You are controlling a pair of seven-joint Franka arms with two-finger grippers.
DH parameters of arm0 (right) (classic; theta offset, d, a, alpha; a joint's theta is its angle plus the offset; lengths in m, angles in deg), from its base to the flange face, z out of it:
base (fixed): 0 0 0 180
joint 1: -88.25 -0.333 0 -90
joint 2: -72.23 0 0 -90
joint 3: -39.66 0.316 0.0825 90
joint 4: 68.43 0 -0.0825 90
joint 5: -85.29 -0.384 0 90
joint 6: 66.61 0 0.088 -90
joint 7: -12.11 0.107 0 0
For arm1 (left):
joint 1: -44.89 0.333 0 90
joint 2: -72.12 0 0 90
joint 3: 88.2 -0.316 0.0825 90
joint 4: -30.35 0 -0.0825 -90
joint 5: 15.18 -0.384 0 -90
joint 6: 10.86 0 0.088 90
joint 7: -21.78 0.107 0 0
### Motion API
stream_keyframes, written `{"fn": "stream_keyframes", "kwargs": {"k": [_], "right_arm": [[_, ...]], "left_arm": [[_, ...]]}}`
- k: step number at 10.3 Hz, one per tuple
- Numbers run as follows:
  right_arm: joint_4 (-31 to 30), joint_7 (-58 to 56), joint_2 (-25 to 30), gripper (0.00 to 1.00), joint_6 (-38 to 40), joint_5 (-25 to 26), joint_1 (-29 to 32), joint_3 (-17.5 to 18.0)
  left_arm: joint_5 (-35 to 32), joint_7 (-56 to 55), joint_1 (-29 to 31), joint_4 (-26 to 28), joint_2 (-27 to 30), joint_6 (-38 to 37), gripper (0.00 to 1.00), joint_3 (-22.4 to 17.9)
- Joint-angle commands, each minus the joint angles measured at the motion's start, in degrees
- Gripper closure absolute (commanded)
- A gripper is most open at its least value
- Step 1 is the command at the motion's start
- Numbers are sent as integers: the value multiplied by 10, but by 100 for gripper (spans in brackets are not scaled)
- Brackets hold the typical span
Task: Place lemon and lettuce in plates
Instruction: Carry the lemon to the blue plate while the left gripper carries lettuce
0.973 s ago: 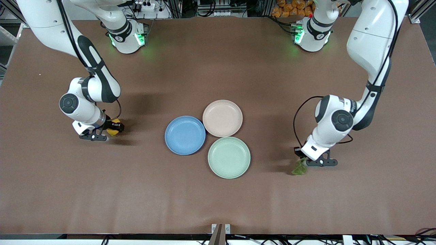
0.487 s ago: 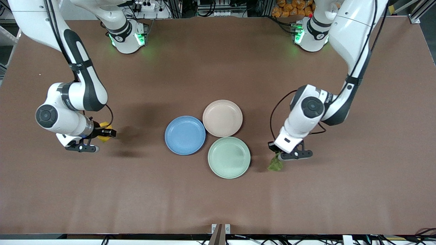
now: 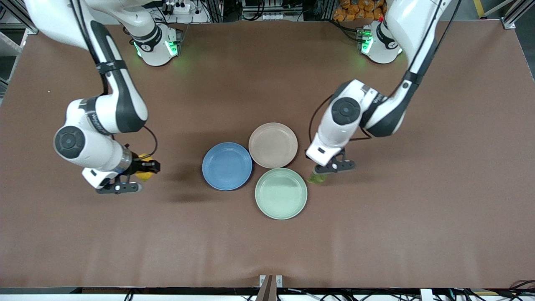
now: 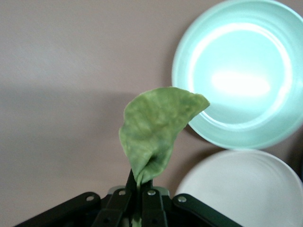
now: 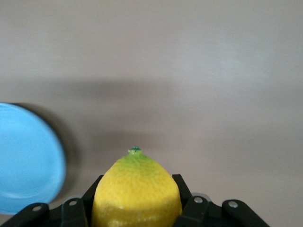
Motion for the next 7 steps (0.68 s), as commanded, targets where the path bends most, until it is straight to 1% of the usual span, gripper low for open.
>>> {"fn": "stream_keyframes", "kwargs": {"k": [1,2,3,5,7], "right_arm": [[50,16,-37,99,4,-27,-57,-4],[66,29,-52,99,4,-27,-81,-4],[80,44,-72,96,2,-27,-99,-3],[86,90,-111,96,-49,-27,-136,-4],[83,112,-143,96,-90,-27,-154,-4]], "left_arm": [[-6,-78,-6,5,0,-9,100,52],[-6,-92,-20,5,-7,-9,100,57],[-6,-101,-35,3,-16,-8,100,57],[-2,-111,-66,-30,-59,-5,100,57],[-3,-129,-88,-55,-91,-4,100,57]]}}
